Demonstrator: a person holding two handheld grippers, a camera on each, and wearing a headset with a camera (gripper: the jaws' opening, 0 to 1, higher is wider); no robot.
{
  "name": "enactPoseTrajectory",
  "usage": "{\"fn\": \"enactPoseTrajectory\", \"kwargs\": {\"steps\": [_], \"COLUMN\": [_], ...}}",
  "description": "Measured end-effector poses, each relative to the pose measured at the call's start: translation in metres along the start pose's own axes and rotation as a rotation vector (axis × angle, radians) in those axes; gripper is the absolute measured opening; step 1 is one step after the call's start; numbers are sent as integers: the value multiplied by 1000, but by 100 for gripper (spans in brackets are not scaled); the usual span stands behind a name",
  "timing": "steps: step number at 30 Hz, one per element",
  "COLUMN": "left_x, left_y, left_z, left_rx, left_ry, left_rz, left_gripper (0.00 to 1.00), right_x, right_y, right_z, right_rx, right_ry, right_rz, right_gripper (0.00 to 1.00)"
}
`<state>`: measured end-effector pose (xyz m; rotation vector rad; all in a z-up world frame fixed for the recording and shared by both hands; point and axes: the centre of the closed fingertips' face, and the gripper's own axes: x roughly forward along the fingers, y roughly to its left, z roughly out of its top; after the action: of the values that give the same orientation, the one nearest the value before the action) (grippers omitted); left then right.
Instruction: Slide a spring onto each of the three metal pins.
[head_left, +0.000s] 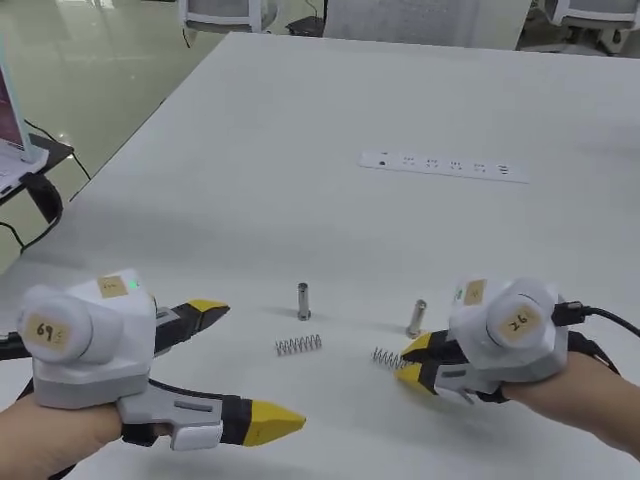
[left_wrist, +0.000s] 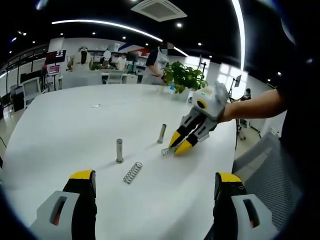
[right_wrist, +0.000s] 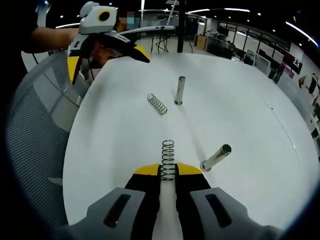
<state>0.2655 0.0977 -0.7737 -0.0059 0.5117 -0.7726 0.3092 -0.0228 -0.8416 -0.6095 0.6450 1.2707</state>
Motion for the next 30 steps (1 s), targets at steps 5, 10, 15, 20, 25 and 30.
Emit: {"fn": "enactPoseTrajectory", "kwargs": {"steps": [5,10,15,20,25,30], "left_x": [1,4,9,17,28,38], "left_y": [-3,-12,-22,-31,-41,-52], "left_z": [2,3,5,8,9,10], "left_rx": [6,15,41,59,78,91], "left_ry": [-1,1,16,24,38,49], "left_rz": [-10,-42,-82,-115,-158,-197], "left_gripper": [95,92,87,86,84,81], "right_x": [-11,-23,-32,-40,-47,-54], "right_y": [0,2,7,11,14,20], "right_z": [-1,0,2,2,2,3], "right_rx": [-18,-31,-51,-91,-119,-155], "right_ry": [-3,-11,-17,-8,-11,-25], "right_rz": [-3,-13,-2,12,26,50], "right_gripper": [8,8,8,8,8,8]}}
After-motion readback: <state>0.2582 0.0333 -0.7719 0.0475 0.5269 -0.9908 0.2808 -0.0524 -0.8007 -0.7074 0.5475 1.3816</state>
